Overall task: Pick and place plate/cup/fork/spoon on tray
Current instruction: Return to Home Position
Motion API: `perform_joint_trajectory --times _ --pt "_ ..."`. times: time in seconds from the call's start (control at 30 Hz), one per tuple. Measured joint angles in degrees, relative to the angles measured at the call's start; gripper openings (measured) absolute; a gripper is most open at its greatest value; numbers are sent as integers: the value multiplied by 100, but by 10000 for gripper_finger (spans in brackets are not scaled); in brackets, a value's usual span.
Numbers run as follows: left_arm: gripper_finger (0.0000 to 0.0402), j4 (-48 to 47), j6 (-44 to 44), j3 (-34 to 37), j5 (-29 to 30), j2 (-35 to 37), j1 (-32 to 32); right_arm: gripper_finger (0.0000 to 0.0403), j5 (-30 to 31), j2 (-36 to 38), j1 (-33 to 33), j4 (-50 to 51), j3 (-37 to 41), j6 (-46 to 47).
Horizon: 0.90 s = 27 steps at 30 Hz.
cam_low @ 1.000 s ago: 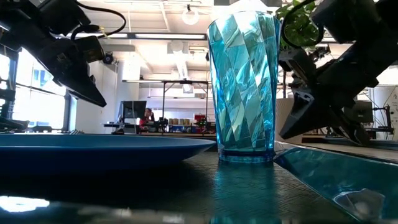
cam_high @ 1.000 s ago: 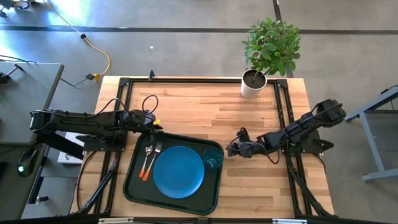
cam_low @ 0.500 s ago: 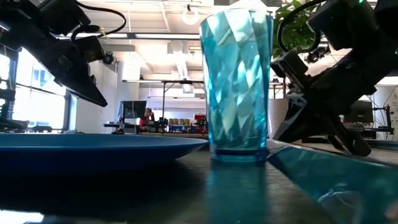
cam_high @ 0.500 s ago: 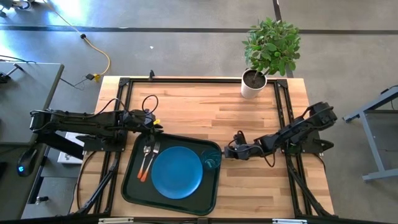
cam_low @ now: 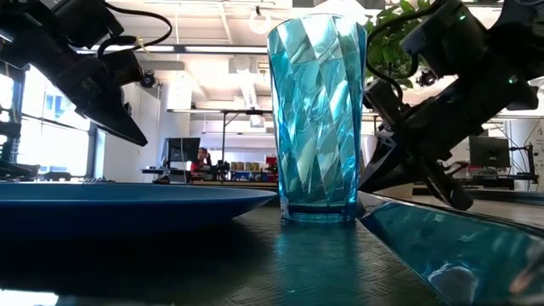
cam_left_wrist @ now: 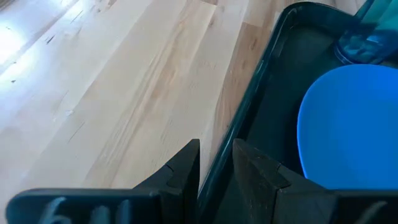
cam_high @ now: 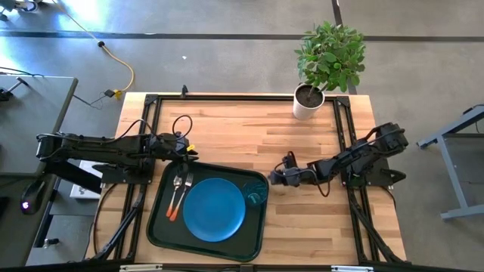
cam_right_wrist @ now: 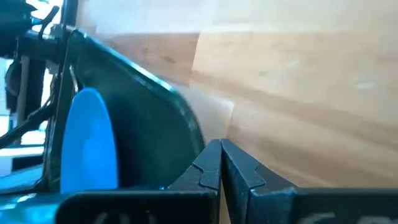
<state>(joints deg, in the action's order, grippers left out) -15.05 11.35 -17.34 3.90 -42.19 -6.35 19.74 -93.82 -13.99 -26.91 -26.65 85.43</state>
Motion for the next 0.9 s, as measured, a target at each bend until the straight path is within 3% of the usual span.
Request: perform_joint_trajectory --times 0.4,0.53,0.73,0.9 --pt "88 280 35 -2 307 5 1 0 82 21 401 103 13 -753" --pt "88 170 35 -80 457 128 0 0 -199 481 772 226 22 -1825" --pt "88 -665 -209 -784 944 546 2 0 -157 1698 1441 544 20 -3914" --pt "88 -388 -718 -1250 1203 911 0 0 -262 2743 1870 92 20 -6041"
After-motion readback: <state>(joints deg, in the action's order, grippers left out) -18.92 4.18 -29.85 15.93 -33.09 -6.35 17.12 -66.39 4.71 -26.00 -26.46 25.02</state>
